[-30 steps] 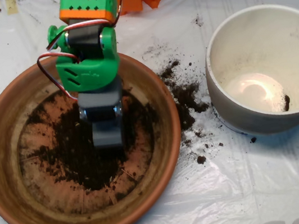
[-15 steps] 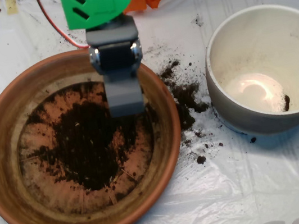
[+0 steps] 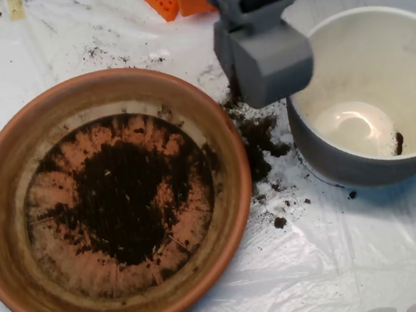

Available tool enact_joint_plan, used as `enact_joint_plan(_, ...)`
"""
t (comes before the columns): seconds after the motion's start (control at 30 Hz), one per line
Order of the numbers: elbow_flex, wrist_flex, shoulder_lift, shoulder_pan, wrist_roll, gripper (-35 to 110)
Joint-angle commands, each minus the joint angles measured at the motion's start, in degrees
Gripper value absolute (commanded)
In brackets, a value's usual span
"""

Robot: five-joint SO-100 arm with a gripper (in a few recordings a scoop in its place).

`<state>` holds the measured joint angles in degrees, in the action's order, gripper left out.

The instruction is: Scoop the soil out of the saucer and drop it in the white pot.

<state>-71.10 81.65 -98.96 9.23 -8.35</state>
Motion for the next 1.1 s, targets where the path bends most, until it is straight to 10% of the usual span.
enact_joint_plan(0.0, 7.29, 0.53, 1.58, 6.33, 0.26, -1)
enact_joint_plan(1.07, 6.59, -0.62, 8.96, 16.35, -1.41, 31)
